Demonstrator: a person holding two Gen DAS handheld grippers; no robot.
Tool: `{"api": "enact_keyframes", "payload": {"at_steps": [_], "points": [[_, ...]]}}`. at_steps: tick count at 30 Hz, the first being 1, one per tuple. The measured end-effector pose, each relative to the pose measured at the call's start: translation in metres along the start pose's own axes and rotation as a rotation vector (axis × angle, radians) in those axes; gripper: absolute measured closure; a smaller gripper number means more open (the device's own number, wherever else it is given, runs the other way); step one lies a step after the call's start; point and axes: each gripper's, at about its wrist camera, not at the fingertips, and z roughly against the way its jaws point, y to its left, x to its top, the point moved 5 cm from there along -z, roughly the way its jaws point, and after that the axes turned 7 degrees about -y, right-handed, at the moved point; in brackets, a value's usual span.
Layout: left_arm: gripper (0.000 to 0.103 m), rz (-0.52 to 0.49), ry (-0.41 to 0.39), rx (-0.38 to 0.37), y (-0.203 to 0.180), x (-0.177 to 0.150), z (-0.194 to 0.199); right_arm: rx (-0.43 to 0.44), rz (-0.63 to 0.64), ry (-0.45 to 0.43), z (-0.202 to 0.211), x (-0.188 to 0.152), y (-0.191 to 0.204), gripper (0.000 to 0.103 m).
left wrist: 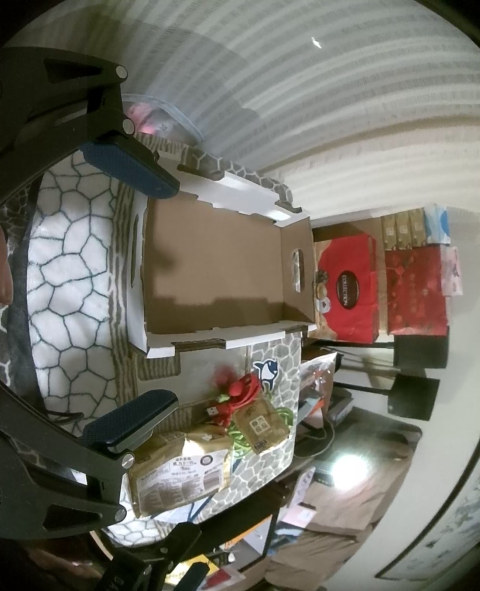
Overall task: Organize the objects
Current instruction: 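Move left tool toward the cardboard box wall while right tool approaches the gold packet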
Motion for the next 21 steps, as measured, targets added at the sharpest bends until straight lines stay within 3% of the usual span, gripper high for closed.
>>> {"api": "enact_keyframes", "payload": {"at_steps": [10, 21], "points": [[0.000, -0.030, -0.026, -0.057, -0.010, 0.008, -0.004, -0.003, -0.007, -0.003, -0.001, -0.001, -0.006, 0.000], [0.000, -0.065, -0.066, -0.086, -0.030, 0.038, -0.022, -0.032, -0.013, -0.012, -0.007, 0.008, -0.025, 0.000]]}}
